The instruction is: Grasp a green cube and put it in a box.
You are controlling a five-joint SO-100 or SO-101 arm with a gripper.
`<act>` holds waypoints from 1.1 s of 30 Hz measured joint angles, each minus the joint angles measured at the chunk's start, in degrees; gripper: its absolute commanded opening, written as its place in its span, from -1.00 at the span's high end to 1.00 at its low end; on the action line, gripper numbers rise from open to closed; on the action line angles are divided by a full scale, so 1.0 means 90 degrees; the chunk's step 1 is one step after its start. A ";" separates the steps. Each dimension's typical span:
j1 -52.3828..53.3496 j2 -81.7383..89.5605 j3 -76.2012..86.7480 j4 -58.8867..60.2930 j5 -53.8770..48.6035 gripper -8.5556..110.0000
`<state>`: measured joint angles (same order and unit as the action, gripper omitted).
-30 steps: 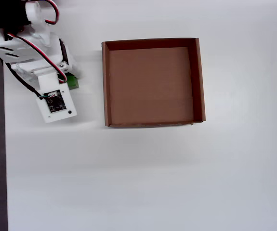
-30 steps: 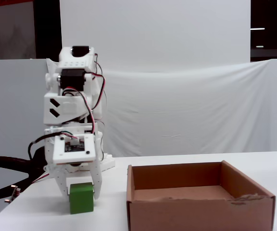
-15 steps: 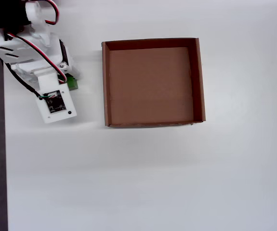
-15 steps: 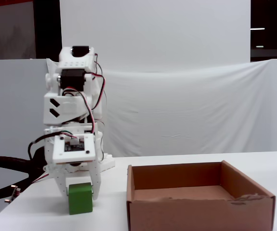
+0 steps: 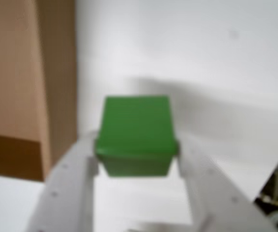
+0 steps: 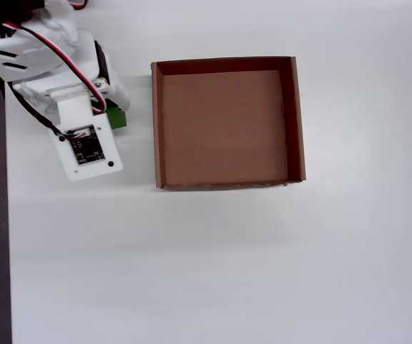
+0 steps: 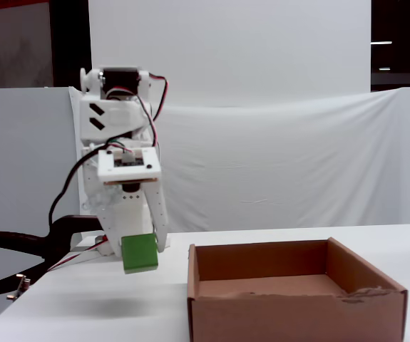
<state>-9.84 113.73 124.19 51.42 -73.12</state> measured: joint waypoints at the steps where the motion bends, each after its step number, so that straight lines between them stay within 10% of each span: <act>1: -0.0068 0.0039 -0.0088 0.0098 0.0088 0.62; 33: -0.2578 -0.1416 -0.1709 -0.0186 0.0527 0.63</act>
<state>-33.05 100.99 108.81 49.75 -68.38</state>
